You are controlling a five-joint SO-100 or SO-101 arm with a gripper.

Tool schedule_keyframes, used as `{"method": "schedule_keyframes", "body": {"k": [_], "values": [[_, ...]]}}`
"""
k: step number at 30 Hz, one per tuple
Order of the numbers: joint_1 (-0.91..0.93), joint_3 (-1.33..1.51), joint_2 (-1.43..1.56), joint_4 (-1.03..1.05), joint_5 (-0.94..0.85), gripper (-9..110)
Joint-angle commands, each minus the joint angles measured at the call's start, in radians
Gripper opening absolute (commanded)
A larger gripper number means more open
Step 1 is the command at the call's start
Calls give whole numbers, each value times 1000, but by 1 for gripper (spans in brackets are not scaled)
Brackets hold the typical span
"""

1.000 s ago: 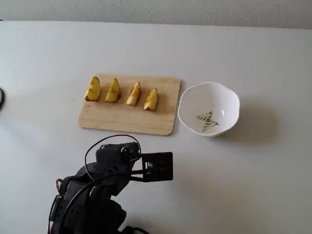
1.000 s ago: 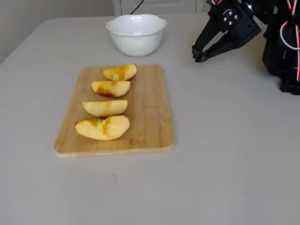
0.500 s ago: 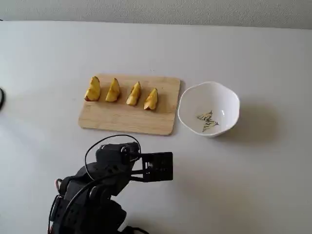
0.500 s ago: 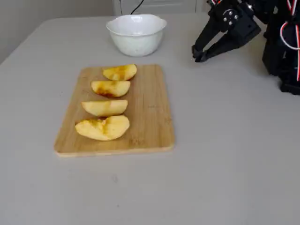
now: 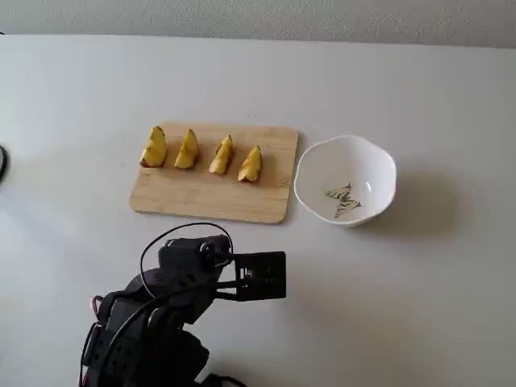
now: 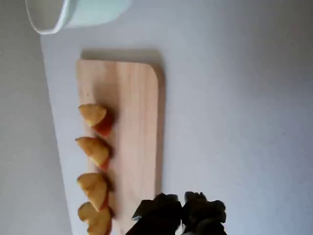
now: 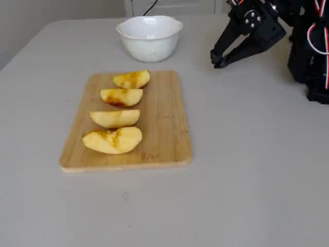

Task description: Pick up the third from the right apple slice from the cutting board and place it into the bowl

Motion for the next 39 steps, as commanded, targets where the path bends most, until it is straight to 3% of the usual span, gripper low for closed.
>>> {"method": "schedule_keyframes", "body": {"k": [1, 22, 24, 27, 31, 34, 39], "values": [[12, -6, 11, 5, 8, 0], [-12, 2, 11, -25, -26, 0], [-25, 9, 11, -49, -140, 0], [-40, 5, 11, -14, -454, 0], [-114, -84, 6, 54, -523, 0], [-224, -298, -241, 112, -543, 0], [-259, -696, -776, 137, -551, 0]]}}
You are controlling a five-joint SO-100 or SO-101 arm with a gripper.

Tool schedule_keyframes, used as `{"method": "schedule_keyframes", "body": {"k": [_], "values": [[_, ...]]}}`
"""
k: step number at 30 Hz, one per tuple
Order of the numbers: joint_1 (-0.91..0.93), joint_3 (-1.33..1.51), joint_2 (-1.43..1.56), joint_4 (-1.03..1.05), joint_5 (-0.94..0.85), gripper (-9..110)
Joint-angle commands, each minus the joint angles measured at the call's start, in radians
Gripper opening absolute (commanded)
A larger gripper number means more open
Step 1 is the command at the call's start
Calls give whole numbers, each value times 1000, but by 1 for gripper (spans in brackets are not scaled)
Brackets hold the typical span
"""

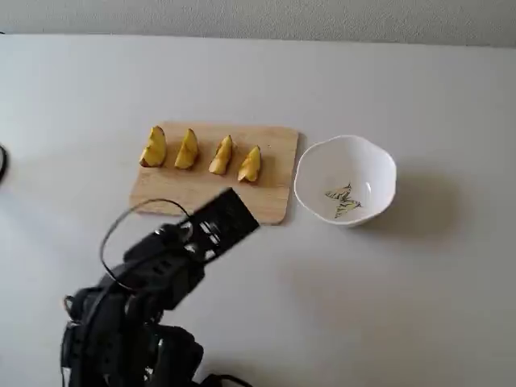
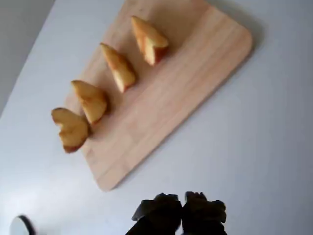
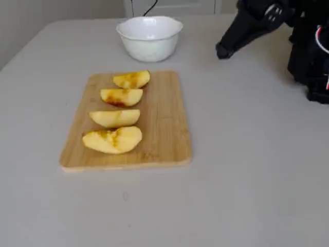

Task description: Pick up the third from the right apple slice from the cutting board and place it into the bowl

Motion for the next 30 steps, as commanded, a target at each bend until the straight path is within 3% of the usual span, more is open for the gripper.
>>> {"method": "schedule_keyframes", "body": {"k": [1, 7, 17, 25, 30], "values": [[-49, -328, -437, 31, -20, 0], [-109, -773, -868, 137, -26, 1], [-140, -1437, -1447, 296, -92, 27], [-121, -1910, -1832, 474, -193, 41], [-120, -2427, -2163, 689, -236, 45]]}}
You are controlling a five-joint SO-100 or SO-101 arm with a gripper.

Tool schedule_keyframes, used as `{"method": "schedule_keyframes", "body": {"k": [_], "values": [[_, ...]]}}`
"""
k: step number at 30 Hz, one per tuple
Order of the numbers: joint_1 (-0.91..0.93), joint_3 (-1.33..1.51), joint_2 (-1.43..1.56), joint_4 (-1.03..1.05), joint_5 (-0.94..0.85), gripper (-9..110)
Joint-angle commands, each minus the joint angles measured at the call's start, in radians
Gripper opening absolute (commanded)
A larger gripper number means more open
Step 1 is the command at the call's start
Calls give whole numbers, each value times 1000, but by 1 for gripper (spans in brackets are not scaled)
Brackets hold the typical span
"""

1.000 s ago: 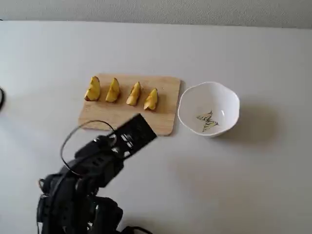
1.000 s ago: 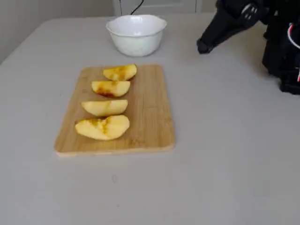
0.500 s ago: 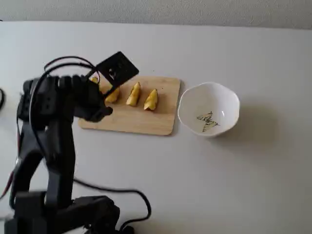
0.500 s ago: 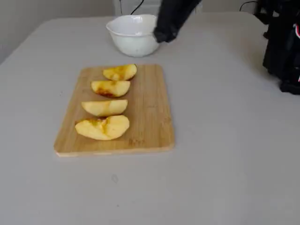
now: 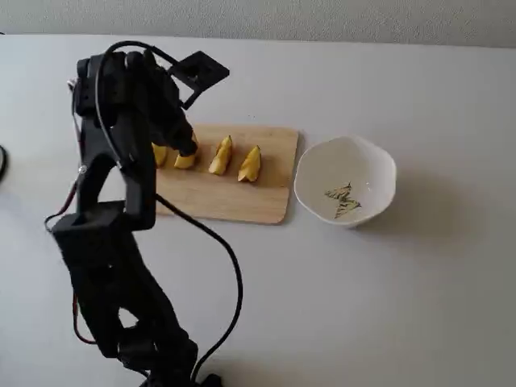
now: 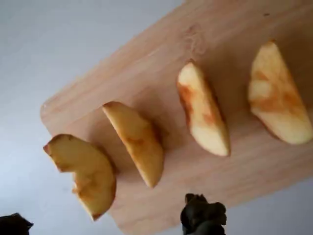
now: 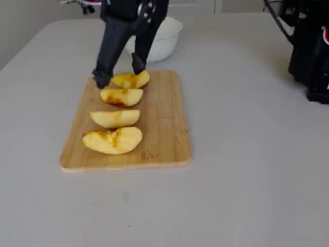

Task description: Pick up the third from the right apple slice from the cutting board and place it into the bowl

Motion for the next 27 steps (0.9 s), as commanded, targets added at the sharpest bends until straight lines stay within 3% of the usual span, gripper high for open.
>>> {"method": "schedule_keyframes", "body": {"k": [1, 16, 27], "values": [[5, -419, -224, 156, -28, 45], [20, -489, -391, 115, -46, 44], [21, -489, -448, 69, -34, 28]]}}
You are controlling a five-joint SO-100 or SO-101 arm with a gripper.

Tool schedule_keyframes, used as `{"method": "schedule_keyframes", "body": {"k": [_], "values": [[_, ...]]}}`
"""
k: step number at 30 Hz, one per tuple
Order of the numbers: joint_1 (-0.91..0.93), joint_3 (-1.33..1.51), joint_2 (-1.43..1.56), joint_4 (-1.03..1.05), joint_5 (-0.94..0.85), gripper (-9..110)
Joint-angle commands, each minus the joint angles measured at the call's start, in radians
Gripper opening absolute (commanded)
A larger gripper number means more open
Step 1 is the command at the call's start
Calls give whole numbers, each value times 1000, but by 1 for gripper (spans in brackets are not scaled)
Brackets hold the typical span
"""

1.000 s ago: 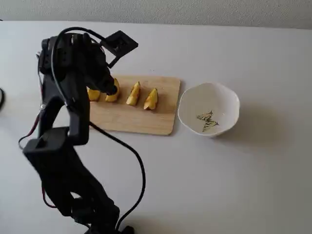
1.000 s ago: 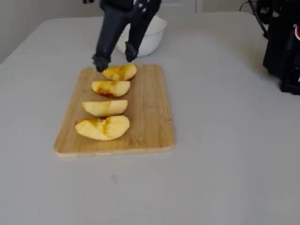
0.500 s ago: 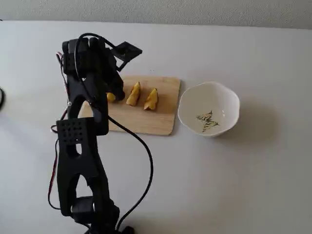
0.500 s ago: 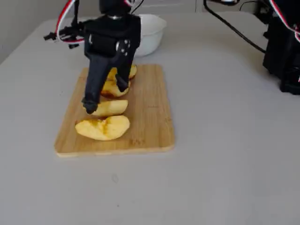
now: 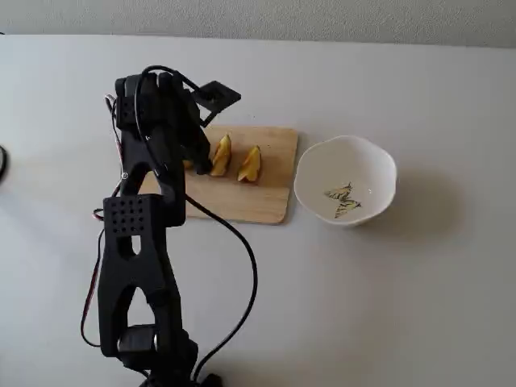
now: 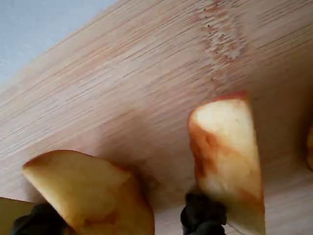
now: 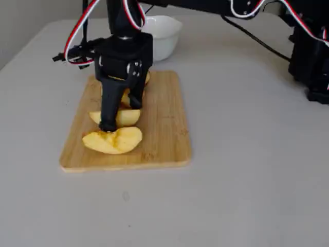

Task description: Pick up the third from the right apple slice from the cutting board and place it into the bowl

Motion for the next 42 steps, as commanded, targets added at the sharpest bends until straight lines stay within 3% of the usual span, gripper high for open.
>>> {"method": "schedule_keyframes", "body": {"k": [1, 6, 12, 21, 25, 29, 34, 42], "values": [[11, -58, 6, -31, 3, 26], [6, -58, 2, -54, 8, 19], [0, -58, -9, -80, 25, 1], [-54, -284, 12, -5, 140, 0], [-35, -295, 158, 15, 302, 0], [67, -305, 322, 31, 522, 0], [333, -377, 448, 55, 713, 0], [641, -344, 502, 67, 744, 0]]}}
